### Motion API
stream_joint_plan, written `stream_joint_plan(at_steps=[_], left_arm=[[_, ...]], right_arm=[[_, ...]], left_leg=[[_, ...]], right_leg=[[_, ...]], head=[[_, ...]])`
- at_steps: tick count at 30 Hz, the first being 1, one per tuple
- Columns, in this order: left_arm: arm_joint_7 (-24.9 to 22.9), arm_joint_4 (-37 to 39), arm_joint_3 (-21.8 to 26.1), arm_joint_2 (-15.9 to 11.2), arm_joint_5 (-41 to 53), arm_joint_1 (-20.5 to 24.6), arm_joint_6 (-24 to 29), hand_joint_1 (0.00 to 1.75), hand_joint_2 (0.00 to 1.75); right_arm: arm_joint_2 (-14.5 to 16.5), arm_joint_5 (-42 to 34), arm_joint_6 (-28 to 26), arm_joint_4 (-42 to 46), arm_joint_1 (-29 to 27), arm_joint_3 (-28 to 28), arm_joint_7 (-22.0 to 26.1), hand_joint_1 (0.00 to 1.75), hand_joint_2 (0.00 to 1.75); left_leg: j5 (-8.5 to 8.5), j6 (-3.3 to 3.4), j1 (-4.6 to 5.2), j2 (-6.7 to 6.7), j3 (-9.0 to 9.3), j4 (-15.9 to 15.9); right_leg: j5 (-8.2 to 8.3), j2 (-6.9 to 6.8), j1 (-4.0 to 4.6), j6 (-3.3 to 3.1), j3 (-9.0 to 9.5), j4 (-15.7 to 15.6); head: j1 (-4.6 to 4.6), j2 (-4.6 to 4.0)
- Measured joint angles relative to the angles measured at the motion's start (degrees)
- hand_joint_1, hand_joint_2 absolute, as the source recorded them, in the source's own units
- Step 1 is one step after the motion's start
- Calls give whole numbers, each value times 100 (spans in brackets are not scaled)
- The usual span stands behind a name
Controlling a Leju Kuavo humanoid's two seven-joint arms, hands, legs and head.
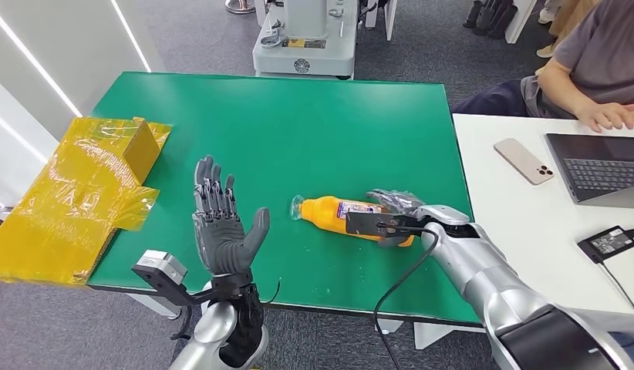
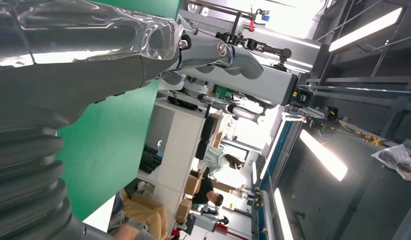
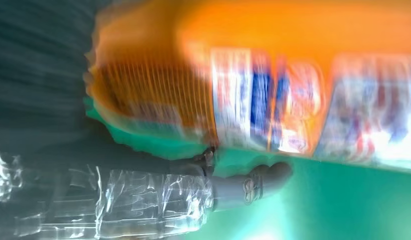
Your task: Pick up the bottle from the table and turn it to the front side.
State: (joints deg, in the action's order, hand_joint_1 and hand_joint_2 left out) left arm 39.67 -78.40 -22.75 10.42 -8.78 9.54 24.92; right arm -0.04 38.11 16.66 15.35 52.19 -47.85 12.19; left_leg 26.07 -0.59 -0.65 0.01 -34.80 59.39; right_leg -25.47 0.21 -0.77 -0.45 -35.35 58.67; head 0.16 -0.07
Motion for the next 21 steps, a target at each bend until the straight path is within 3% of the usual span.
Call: stream_joint_plan(at_steps=[1,3,21], left_arm=[[1,4,0,0,-3,4,-4,0,175],[6,13,0,-1,-13,13,-9,0,175],[26,64,0,-1,-47,69,-9,0,175]], right_arm=[[0,7,13,-3,-7,-7,3,138,175],[0,7,32,-5,-13,-16,12,169,175],[0,-3,92,-5,-5,-26,59,172,175]], left_leg=[[0,0,0,0,0,0],[0,0,0,1,0,0],[0,0,0,0,1,0]], right_leg=[[0,0,0,0,0,0],[0,1,0,0,0,0],[0,1,0,0,0,1]], head=[[0,0],[0,0],[0,0]])
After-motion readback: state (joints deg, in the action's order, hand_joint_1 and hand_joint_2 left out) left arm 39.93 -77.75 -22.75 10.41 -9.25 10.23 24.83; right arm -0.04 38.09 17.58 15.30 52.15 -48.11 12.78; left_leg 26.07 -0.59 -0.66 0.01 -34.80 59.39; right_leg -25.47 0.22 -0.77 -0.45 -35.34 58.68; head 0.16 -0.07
